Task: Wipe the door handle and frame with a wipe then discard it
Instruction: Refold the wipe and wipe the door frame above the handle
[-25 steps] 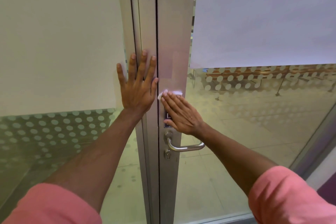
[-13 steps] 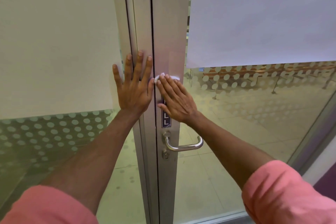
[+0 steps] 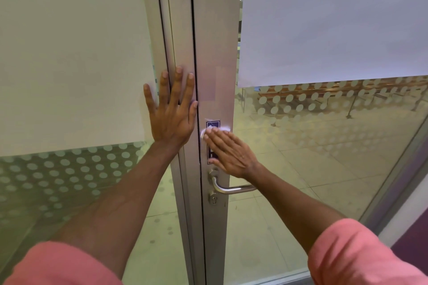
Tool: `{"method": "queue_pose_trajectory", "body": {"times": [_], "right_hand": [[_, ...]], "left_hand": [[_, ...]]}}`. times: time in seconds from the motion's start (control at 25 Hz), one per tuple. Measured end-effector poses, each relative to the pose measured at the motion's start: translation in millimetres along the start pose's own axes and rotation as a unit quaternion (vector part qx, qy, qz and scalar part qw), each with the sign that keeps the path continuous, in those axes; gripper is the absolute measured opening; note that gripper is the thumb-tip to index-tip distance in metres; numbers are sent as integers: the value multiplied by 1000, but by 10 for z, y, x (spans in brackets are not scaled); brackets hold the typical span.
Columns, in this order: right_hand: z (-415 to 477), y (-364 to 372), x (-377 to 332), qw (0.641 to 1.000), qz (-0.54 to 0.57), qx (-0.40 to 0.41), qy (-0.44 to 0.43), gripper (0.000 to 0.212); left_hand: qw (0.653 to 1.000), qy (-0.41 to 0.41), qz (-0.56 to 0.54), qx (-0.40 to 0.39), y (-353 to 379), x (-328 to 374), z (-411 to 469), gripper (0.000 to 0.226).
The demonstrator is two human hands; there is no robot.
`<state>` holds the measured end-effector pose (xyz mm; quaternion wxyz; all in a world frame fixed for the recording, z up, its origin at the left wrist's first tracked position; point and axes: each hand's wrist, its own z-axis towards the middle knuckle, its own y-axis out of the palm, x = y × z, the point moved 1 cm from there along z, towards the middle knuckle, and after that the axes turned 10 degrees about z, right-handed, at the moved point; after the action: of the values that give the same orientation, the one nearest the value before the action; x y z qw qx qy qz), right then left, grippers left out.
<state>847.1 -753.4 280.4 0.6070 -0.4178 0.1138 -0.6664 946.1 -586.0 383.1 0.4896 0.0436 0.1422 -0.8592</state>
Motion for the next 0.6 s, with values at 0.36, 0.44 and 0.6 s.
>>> {"method": "queue_pose_trajectory", "body": {"times": [0.36, 0.44, 0.6], "right_hand": [[440, -281, 151, 992, 56, 63, 99, 75], [228, -180, 63, 997, 49, 2, 56, 74], [-222, -52, -4, 990, 29, -132, -47, 82]], "left_hand": [[1000, -1, 0, 5, 0, 6, -9, 60], [1000, 0, 0, -3, -8, 0, -1, 60], [1000, -1, 8, -18, -25, 4, 8, 60]]}}
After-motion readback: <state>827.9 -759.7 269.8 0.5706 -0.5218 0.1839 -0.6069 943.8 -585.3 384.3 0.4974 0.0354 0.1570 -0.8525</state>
